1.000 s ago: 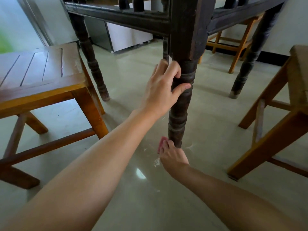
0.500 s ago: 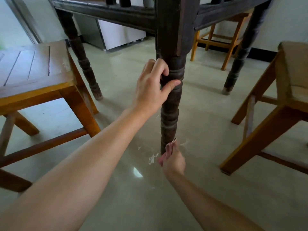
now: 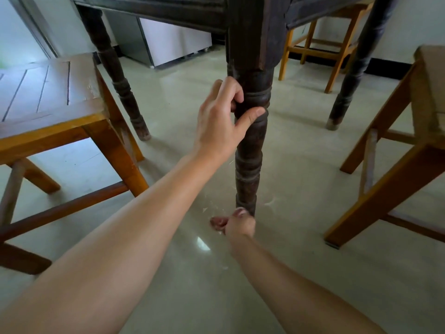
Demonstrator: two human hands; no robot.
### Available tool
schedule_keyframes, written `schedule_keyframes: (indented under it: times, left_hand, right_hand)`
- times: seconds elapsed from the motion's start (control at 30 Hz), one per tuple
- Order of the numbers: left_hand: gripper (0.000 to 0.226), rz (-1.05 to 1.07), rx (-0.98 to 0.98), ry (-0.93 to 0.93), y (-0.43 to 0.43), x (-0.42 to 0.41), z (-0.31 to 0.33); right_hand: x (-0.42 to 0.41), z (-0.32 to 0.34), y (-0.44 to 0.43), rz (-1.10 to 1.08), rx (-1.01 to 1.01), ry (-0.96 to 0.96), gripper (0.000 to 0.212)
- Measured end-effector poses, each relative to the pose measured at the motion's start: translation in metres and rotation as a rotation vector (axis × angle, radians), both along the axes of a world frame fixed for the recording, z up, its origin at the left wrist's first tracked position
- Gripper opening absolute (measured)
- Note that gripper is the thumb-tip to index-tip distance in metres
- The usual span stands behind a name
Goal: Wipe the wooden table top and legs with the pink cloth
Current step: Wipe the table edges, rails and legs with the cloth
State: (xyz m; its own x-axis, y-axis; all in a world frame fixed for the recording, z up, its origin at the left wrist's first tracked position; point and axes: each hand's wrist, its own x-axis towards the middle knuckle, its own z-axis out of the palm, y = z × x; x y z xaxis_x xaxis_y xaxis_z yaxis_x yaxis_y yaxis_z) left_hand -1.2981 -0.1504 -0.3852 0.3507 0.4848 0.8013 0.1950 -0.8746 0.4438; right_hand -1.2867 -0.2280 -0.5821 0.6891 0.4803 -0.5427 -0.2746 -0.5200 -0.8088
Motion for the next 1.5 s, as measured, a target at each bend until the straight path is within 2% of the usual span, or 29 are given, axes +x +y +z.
schedule_keyframes:
  times: [0.03,0.07,0.1,0.17,0.2,0.23,0.27,0.33,0.43,0.47,0.5,0.53,0.63,0.7,0.77,0.87,0.97,1.07,1.13,1.17,1.2,1.27,1.33,1.4,1.43,1.47,1.5]
  left_hand:
    - [0.039,0.000,-0.004,-0.001,0.000,0.000,0.000]
    - [0.039,0.002,-0.006,-0.002,0.001,0.000,0.000]
    - [0.039,0.001,-0.006,-0.003,0.001,0.000,0.001]
    - [0.039,-0.009,-0.006,-0.007,0.002,-0.001,0.001]
    - [0.038,-0.012,-0.003,-0.008,0.002,-0.001,0.002]
    - [0.038,-0.015,-0.002,-0.008,0.002,0.000,0.002]
    - [0.038,-0.018,-0.001,-0.006,0.002,0.000,0.003]
    - [0.038,-0.017,0.004,-0.003,0.003,0.000,0.003]
    - [0.038,-0.018,0.003,-0.003,0.005,-0.001,0.003]
    - [0.038,-0.021,0.003,-0.002,0.004,-0.001,0.003]
    - [0.038,-0.023,0.005,-0.003,0.003,-0.001,0.002]
    - [0.038,-0.022,0.008,-0.007,0.003,-0.001,0.002]
    - [0.038,-0.004,0.014,-0.021,0.003,0.001,0.001]
    - [0.038,0.005,0.017,-0.018,0.003,0.002,-0.001]
    - [0.039,0.012,0.022,-0.006,0.002,0.002,-0.002]
    - [0.039,0.012,0.005,-0.005,0.000,0.001,-0.001]
    - [0.039,0.018,-0.027,-0.005,0.000,0.000,0.002]
    - [0.038,0.006,-0.038,-0.011,0.000,0.002,0.002]
    - [0.039,-0.013,-0.051,-0.031,0.001,0.003,0.000]
    - [0.039,-0.016,-0.055,-0.041,0.002,0.003,0.000]
    - [0.039,-0.015,-0.055,-0.047,0.003,0.003,-0.001]
    - [0.039,-0.019,-0.052,-0.055,0.004,0.003,-0.002]
    - [0.038,-0.027,-0.052,-0.058,0.003,0.003,-0.002]
    - [0.038,-0.026,-0.055,-0.054,0.003,0.003,-0.001]
    - [0.038,-0.030,-0.057,-0.052,0.003,0.002,-0.001]
    - [0.037,-0.032,-0.058,-0.049,0.003,0.001,-0.001]
    - [0.037,-0.030,-0.056,-0.044,0.003,0.001,-0.001]
  right_hand:
    - [-0.009,-0.003,-0.002,0.147,0.014,-0.017,0.020]
    - [-0.016,-0.003,-0.006,0.330,0.033,-0.123,0.023]
    - [-0.019,-0.002,-0.007,0.548,0.032,-0.381,0.031]
    - [-0.012,-0.003,-0.002,0.875,0.041,-1.041,0.038]
    - [-0.005,-0.002,0.004,1.006,0.017,-1.295,0.037]
    - [0.004,0.002,0.007,1.147,-0.114,-1.463,0.038]
    - [0.014,0.002,0.011,1.247,-0.245,-1.567,0.039]
    - [0.030,-0.005,0.009,1.273,-0.395,-1.623,0.037]
    - [0.044,-0.027,-0.020,1.471,-0.320,-1.629,0.031]
    - [0.053,-0.031,-0.034,1.431,-0.281,-1.595,0.028]
    - [0.066,-0.034,-0.049,1.298,-0.233,-1.593,0.029]
    - [0.084,-0.037,-0.064,1.082,-0.195,-1.462,0.031]
    - [0.142,-0.053,-0.087,0.596,-0.293,-1.016,0.040]
    - [0.144,-0.049,-0.066,0.286,-0.176,-0.681,0.049]
    - [0.108,-0.040,-0.031,0.043,-0.030,-0.276,0.046]
    - [0.027,-0.033,0.002,-0.136,0.065,0.176,0.015]
    - [-0.023,-0.028,-0.002,-0.151,0.129,0.499,0.003]
    - [-0.003,-0.035,-0.017,-0.130,0.116,0.443,0.007]
    - [0.033,-0.046,-0.021,-0.279,0.099,0.349,0.017]
    - [0.052,-0.049,-0.020,-0.388,0.151,0.360,0.023]
    - [0.068,-0.049,-0.018,-0.513,0.234,0.405,0.023]
    - [0.079,-0.045,-0.010,-0.586,0.262,0.309,0.021]
    - [0.057,-0.041,-0.001,-0.474,0.136,0.219,0.030]
    - [0.014,-0.042,0.007,-0.353,0.089,0.333,0.017]
    - [-0.008,-0.040,0.008,-0.248,0.089,0.409,0.010]
    - [-0.026,-0.036,0.006,-0.101,0.092,0.405,0.012]
    - [-0.038,-0.033,0.004,0.062,0.121,0.305,0.013]
